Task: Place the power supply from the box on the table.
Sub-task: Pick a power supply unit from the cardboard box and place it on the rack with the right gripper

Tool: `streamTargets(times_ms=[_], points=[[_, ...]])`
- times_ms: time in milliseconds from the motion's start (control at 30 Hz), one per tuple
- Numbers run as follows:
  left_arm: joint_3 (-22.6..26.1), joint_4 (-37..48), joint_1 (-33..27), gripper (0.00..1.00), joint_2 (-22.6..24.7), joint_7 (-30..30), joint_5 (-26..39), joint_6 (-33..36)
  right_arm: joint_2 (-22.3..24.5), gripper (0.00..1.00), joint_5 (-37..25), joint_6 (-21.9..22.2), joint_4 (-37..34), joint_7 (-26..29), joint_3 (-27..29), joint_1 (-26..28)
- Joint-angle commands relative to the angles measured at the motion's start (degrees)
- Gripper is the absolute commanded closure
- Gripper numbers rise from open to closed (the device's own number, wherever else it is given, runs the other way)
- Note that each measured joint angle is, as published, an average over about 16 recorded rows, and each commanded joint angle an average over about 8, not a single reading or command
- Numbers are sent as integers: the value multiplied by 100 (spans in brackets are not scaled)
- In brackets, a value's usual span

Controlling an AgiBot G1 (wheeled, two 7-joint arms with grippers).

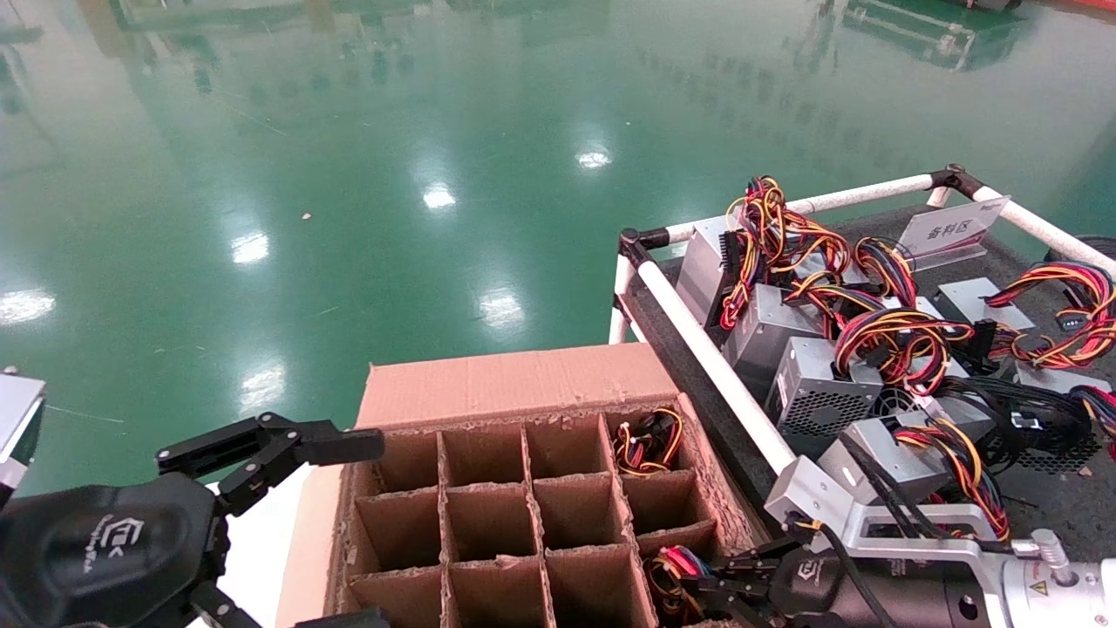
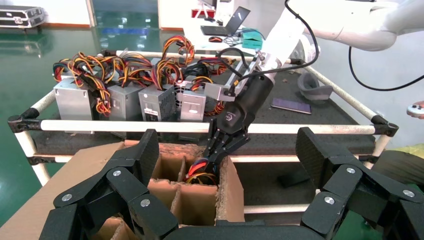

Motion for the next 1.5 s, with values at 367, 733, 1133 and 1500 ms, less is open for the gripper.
streamTargets(times_ms=[367, 733, 1133, 1500], points=[[0, 0, 0, 0, 0, 0, 0, 0, 248, 100, 691, -357, -11, 98, 332, 339], [0, 0, 0, 0, 0, 0, 0, 0, 651, 100, 1699, -748, -163, 301, 875, 817], [0, 0, 0, 0, 0, 0, 0, 0, 497, 100, 2259, -1136, -1213, 459, 1186, 1871], [0, 0, 0, 0, 0, 0, 0, 0, -460, 100, 1659, -910, -3463, -123, 1040, 3701]])
